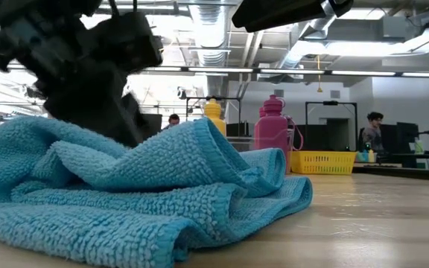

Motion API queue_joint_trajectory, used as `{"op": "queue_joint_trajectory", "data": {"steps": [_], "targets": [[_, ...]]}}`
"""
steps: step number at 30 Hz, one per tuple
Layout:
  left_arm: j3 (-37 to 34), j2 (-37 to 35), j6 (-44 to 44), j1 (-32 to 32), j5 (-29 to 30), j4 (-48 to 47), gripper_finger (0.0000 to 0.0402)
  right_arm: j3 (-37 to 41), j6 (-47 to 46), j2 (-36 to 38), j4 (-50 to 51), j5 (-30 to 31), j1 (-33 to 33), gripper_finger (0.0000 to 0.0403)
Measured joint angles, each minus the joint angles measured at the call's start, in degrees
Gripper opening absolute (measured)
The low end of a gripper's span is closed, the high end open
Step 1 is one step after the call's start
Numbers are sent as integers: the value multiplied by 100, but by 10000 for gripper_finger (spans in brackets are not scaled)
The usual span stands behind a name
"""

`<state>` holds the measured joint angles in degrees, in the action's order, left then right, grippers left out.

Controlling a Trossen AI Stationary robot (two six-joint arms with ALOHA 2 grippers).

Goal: Pick & Place Sports Items
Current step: Fold the blue towel

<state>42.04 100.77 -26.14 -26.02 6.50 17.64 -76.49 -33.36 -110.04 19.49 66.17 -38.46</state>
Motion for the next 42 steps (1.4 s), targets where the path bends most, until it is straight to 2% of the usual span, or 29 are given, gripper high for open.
{"op": "queue_joint_trajectory", "data": {"steps": [6,15,27,33,42], "targets": [[0,0,511,-188,-111,946,1,0,0,0,0,1,0,119],[0,0,457,-667,-793,1210,1,0,0,0,0,1,0,119],[0,0,449,-800,-643,2186,5,0,-33,0,-1,3,0,119],[0,0,449,-800,-391,2200,8,0,-44,0,-1,3,0,119],[0,0,447,-809,-348,2237,9,0,-45,0,-1,3,0,119]]}}
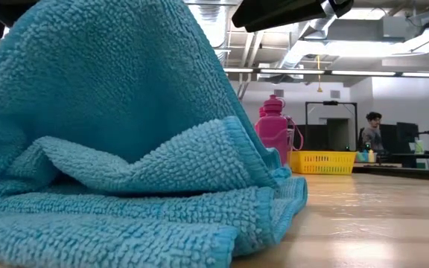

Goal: Pick & Place Sports Items
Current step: Fold the blue towel, then put the blue towel into the blue bin

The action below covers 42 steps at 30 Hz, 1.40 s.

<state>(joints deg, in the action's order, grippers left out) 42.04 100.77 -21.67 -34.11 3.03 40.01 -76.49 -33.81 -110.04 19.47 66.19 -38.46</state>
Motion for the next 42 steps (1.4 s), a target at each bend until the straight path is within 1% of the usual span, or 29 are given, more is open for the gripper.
{"op": "queue_joint_trajectory", "data": {"steps": [2,5,14,17,20,24,27,30,36,39,42], "targets": [[0,0,1,-11,-11,2,15,0,1,0,1,0,0,119],[0,0,0,-15,-150,2,37,0,1,0,1,0,0,119],[0,0,0,-17,-181,160,148,0,1,0,1,2,0,119],[1,0,-13,-17,9,413,180,0,1,0,1,0,0,119],[2,0,-20,-15,284,320,201,0,1,0,1,2,0,119],[2,123,-159,-15,716,-130,205,0,1,0,1,2,0,119],[43,443,-453,-13,761,-136,195,0,1,0,1,2,0,119],[258,857,-563,-38,748,-173,184,0,1,0,2,2,0,119],[913,1489,-564,-52,313,-138,173,0,1,0,3,2,0,119],[1153,1640,-569,-52,75,-157,173,-1,1,0,3,2,0,119],[1306,1644,-568,-52,39,-134,177,-2,1,0,3,2,0,119]]}}
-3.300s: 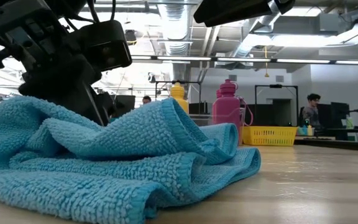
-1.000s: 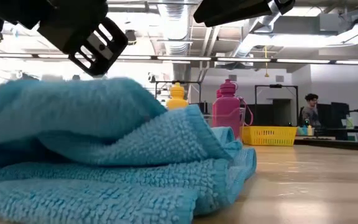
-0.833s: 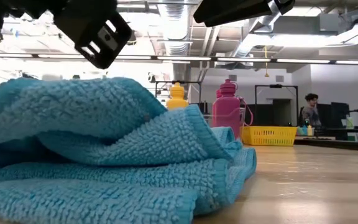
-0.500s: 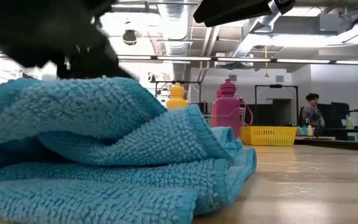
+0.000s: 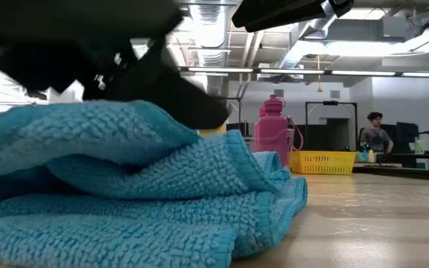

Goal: Pick & Place Sports Items
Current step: Put the blue towel into the blue bin

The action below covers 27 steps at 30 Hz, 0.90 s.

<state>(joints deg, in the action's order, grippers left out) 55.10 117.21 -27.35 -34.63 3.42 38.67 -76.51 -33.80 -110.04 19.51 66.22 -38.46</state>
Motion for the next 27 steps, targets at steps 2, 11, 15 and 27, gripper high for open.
{"op": "queue_joint_trajectory", "data": {"steps": [2,11,15,27], "targets": [[25,-70,14,7,-1,-11,179,0,0,0,2,0,0,119],[30,-1060,486,206,-20,-1985,182,0,0,2,-1,-122,0,119],[36,-1886,-104,481,409,-3848,184,0,0,2,-2,-125,0,119],[-1589,-2882,-4066,656,647,-4468,195,0,0,2,-17,-131,0,119]]}}
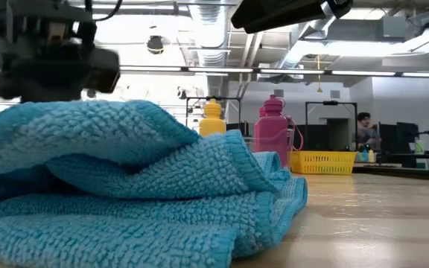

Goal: Pick & Place Sports Items
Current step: Put the blue towel into the blue bin

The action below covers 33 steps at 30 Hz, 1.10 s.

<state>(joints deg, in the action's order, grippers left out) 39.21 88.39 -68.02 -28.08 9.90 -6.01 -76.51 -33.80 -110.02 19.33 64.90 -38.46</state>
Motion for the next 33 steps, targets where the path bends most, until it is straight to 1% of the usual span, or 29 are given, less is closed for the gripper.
{"op": "queue_joint_trajectory", "data": {"steps": [4,5,8,12,15,18,19,21,23,25,27,29,30,33], "targets": [[-438,111,-433,54,-238,1091,202,0,0,0,-7,2,0,119],[-498,155,-464,76,-275,1242,203,0,2,0,-4,0,0,119],[-510,406,-646,145,-359,1570,209,0,67,0,-9,0,32,119],[-481,898,-959,248,-747,2334,215,0,103,0,-9,0,55,119],[-239,1382,-1074,304,-1072,2774,218,0,103,0,-7,-36,66,119],[274,1886,-1067,318,-1419,2832,218,0,105,0,12,-51,63,119],[457,2038,-1013,317,-1507,2817,218,0,107,0,14,-56,66,119],[842,2343,-571,296,-1650,2752,212,0,107,0,15,-57,66,119],[1120,2533,-60,267,-1720,2670,193,0,107,0,15,-57,65,119],[1304,2621,243,256,-1759,2519,156,0,107,0,18,-59,40,119],[1376,2650,506,254,-1821,2498,100,0,107,0,13,-72,27,119],[1373,2607,769,225,-1871,2526,35,0,107,0,14,-94,24,119],[1365,2581,899,208,-1878,2530,19,0,107,0,13,-96,23,119],[1346,2393,1410,147,-1752,2465,8,0,107,0,9,-94,24,119]]}}
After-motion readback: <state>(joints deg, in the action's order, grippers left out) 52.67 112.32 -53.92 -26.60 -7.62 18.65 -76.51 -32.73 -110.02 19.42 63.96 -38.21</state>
